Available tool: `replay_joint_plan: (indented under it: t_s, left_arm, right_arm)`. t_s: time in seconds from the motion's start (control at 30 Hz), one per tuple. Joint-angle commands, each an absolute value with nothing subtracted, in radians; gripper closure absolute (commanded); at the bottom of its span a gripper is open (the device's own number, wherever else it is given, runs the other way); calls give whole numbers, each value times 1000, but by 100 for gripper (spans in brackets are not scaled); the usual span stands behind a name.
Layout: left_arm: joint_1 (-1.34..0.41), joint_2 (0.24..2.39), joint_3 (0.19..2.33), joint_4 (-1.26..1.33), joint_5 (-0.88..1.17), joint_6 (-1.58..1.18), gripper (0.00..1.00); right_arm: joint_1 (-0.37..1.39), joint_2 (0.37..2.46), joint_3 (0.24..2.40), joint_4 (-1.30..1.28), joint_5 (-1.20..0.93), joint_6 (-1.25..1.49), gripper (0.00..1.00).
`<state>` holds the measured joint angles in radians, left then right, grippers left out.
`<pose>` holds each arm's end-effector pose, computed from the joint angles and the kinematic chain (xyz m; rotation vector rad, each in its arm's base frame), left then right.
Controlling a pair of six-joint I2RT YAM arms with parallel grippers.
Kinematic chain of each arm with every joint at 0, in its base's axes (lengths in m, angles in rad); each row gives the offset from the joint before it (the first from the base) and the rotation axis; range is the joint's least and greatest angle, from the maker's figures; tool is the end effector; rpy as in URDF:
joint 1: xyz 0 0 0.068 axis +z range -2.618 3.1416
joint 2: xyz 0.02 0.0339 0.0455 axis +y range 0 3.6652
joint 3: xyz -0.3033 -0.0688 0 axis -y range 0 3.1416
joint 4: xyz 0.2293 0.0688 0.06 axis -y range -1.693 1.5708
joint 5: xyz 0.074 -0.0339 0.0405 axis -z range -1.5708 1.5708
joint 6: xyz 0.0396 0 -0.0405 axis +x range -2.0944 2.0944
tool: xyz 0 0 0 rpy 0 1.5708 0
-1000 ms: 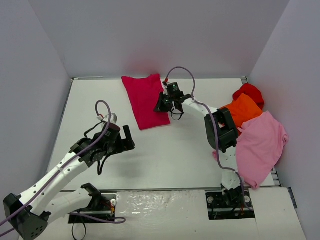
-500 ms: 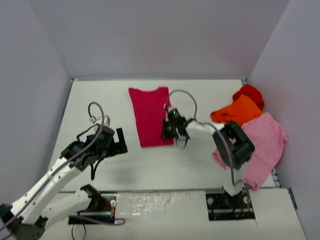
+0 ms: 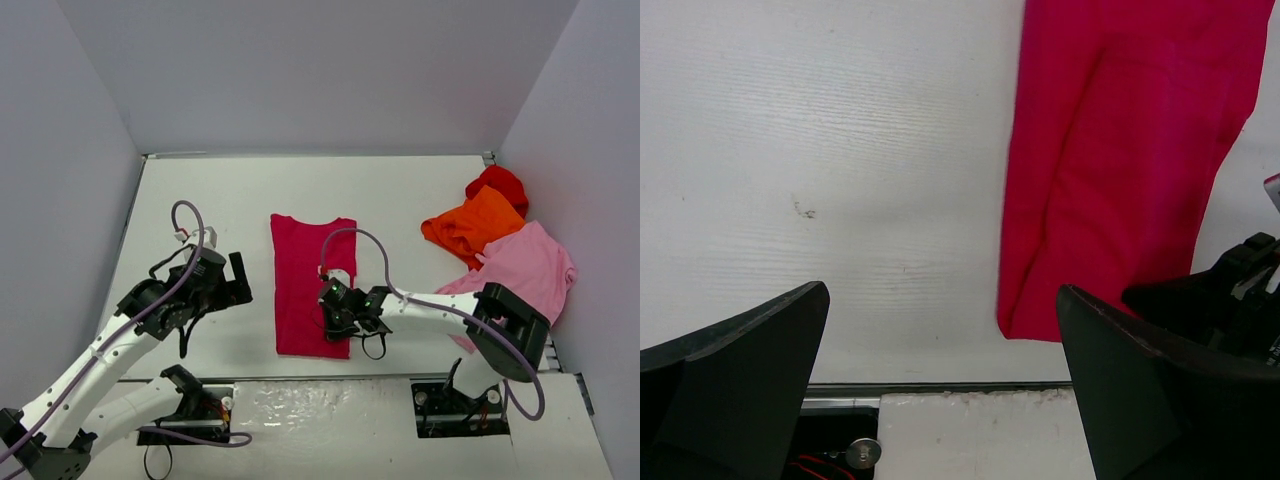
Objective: Fold and stack the t-shirts
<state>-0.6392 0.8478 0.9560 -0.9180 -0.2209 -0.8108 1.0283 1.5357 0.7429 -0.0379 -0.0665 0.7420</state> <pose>0.1003 -0.0637 0.3438 -0.3114 2.3792 -0.4368 0.1472 0.2494 0.2116 -0.4038 2.5665 0.8347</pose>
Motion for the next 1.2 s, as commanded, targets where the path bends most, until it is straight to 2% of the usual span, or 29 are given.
replay_joint_plan:
  t_s: [0.0,0.07,0.2,0.3,0.4,0.63,0.8,1.17]
  left_arm:
    - [-630,839,952,-876,-211,-804,3]
    - [-632,836,950,-876,-215,-807,3]
    - [-632,829,945,-869,-215,-811,3]
    - [-632,822,937,-861,-213,-812,3]
    - [-631,821,934,-851,-208,-810,3]
    - [-632,827,917,-832,-189,-813,3]
    - [-631,825,909,-829,-184,-817,3]
    - [-631,847,892,-804,-166,-819,3]
  right_arm:
    - [1025,1413,727,-199,66,785,100]
    - [1025,1374,757,-228,133,791,100]
    - [1025,1265,852,-279,203,798,54]
    - [1005,1173,876,-331,197,816,40]
    - [974,1152,844,-370,132,851,39]
    - [974,1061,551,-349,-101,1035,45]
    - [967,948,475,-343,-157,1107,45]
    - [910,889,373,-212,-295,1188,46]
